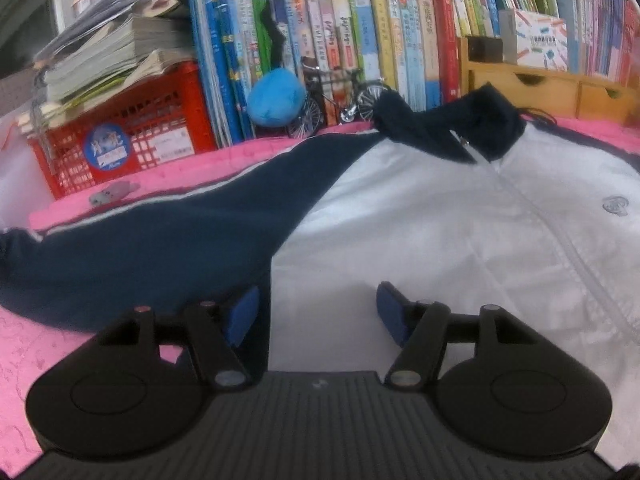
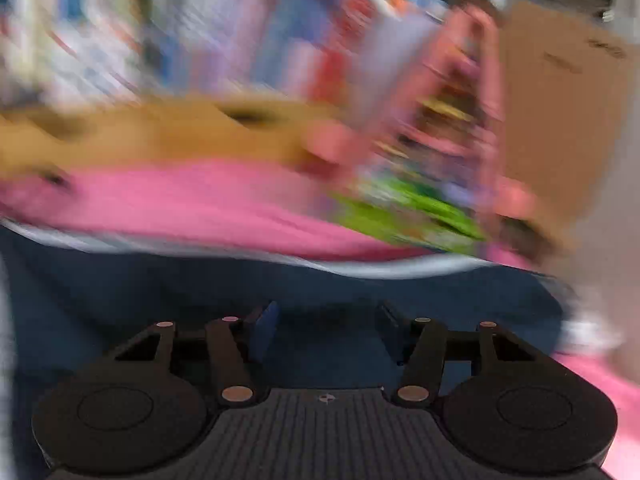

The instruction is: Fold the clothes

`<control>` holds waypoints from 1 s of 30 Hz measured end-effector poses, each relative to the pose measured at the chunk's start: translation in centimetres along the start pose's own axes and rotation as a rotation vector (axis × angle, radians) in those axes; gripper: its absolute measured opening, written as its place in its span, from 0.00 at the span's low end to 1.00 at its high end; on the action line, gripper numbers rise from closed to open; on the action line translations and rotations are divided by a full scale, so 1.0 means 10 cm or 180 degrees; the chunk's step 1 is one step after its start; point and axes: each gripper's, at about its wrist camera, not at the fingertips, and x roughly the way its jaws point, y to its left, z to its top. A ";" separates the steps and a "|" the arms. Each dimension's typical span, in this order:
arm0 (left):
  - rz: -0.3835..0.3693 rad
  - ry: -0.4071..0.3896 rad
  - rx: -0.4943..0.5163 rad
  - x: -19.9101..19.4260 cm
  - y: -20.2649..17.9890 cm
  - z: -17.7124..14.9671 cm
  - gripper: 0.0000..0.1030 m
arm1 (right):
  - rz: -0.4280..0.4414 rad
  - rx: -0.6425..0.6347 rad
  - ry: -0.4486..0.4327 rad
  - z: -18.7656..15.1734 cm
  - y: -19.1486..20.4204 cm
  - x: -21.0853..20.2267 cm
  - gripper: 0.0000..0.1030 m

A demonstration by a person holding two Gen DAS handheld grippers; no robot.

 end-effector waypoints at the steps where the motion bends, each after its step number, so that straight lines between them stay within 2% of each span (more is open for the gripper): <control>1: -0.0049 -0.0043 0.0000 0.01 -0.02 0.08 0.60 | 0.0310 -0.0015 -0.0016 0.03 0.14 -0.06 0.55; 4: -0.0026 -0.0087 0.0082 0.18 -0.13 0.28 0.60 | 0.1097 -0.0163 0.0052 0.14 0.75 -0.09 0.55; 6: -0.0009 -0.0052 0.0105 0.32 -0.18 0.38 0.60 | 0.1466 -0.0246 0.0155 0.16 1.12 -0.05 0.56; 8: 0.0001 0.0064 0.0069 0.49 -0.19 0.40 0.62 | 0.1643 -0.0368 0.0243 0.15 1.44 0.04 0.56; 9: 0.0018 0.0030 0.0052 0.53 -0.18 0.37 0.62 | 0.1659 -0.0441 0.0282 0.14 1.56 0.11 0.56; 11: 0.0026 -0.0036 0.0018 0.57 -0.15 0.34 0.64 | 0.1587 -0.0562 0.0298 0.13 1.67 0.27 0.58; 13: -0.0014 -0.0021 -0.0027 0.57 -0.11 0.34 0.64 | 0.1401 -0.0756 0.0153 0.13 1.69 0.34 0.62; 14: -0.0037 -0.0012 -0.0051 0.57 -0.10 0.34 0.65 | 0.1321 -0.0743 0.0130 0.14 1.63 0.39 0.65; 15: -0.0062 -0.0001 -0.0079 0.57 -0.08 0.34 0.65 | 0.1236 -0.0681 0.0139 0.17 1.54 0.46 0.73; 16: -0.0081 0.0007 -0.0103 0.57 -0.07 0.34 0.65 | 0.1137 -0.0614 0.0143 0.20 1.44 0.53 0.74; 21: -0.0096 0.0019 -0.0115 0.59 -0.06 0.37 0.66 | 0.0135 -0.0283 0.0054 0.32 0.92 0.88 0.74; 22: -0.0093 0.0019 -0.0110 0.59 -0.06 0.37 0.66 | 0.0020 -0.0210 0.0059 0.33 0.82 0.92 0.75; 25: -0.0099 0.0022 -0.0116 0.60 -0.06 0.37 0.66 | 0.0081 0.0021 0.0115 0.32 0.64 0.98 0.79; 30: -0.0116 0.0027 -0.0138 0.60 -0.04 0.37 0.66 | -0.0006 -0.0063 0.0091 0.31 0.69 0.96 0.82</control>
